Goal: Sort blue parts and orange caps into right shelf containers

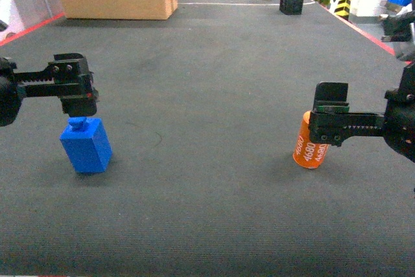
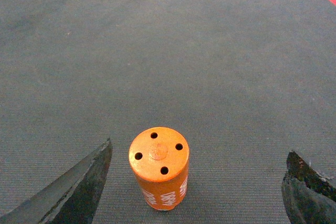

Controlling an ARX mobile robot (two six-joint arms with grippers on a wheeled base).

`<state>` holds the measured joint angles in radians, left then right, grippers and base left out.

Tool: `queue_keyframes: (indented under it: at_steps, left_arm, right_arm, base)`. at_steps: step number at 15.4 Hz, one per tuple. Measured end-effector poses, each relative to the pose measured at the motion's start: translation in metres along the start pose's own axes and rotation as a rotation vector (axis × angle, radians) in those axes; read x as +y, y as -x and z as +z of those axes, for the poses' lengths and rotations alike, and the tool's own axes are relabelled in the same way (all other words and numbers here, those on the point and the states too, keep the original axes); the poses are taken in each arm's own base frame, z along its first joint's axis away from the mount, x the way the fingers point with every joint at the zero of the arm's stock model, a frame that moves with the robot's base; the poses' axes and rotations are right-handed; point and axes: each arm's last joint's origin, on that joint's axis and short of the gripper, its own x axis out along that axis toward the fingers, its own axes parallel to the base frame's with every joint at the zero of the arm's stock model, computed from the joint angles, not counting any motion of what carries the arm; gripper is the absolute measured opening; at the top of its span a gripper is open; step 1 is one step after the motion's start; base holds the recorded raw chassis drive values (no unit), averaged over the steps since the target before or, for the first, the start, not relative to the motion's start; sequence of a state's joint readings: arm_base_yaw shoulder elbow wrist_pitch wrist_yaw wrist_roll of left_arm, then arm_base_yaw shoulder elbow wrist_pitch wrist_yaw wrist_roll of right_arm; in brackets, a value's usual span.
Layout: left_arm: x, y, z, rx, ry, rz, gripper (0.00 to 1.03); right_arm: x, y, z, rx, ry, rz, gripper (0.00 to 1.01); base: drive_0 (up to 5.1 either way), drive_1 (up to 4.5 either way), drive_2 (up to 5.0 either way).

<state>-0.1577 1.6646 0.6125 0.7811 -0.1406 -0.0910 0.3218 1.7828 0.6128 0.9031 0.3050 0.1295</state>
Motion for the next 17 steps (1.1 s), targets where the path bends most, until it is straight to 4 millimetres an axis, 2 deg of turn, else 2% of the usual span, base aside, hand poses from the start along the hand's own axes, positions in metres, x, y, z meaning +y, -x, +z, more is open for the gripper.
queue_keyframes:
  at_steps: [3,7,11,14,17]
  left_arm:
    - [-0.003,-0.009,-0.014,0.055,-0.003,-0.007,0.98]
    - [-0.004,-0.014,-0.021,0.084,-0.008,-0.012,0.98]
    - [-0.007,-0.023,-0.037,0.118,-0.015,-0.011,0.98]
    - [-0.007,-0.037,-0.056,0.167,-0.015,-0.007,0.98]
    - [-0.008,-0.046,-0.066,0.200,-0.018,0.001,0.98]
  right_arm:
    - [0.003,-0.013,-0.005,0.025,-0.006,0.008,0.98]
    - [0.006,-0.024,-0.010,0.044,-0.029,0.025,0.98]
    - [0.008,-0.032,-0.021,0.079,-0.040,0.025,0.98]
    - [0.009,-0.040,-0.033,0.112,-0.043,0.020,0.98]
    - [0.009,-0.045,-0.041,0.135,-0.043,0.016,0.98]
  base:
    - [0.0,0.00,0.0]
    - [0.0,0.00,0.0]
    - [0.0,0.00,0.0]
    - [0.0,0.00,0.0]
    - [0.0,0.00,0.0]
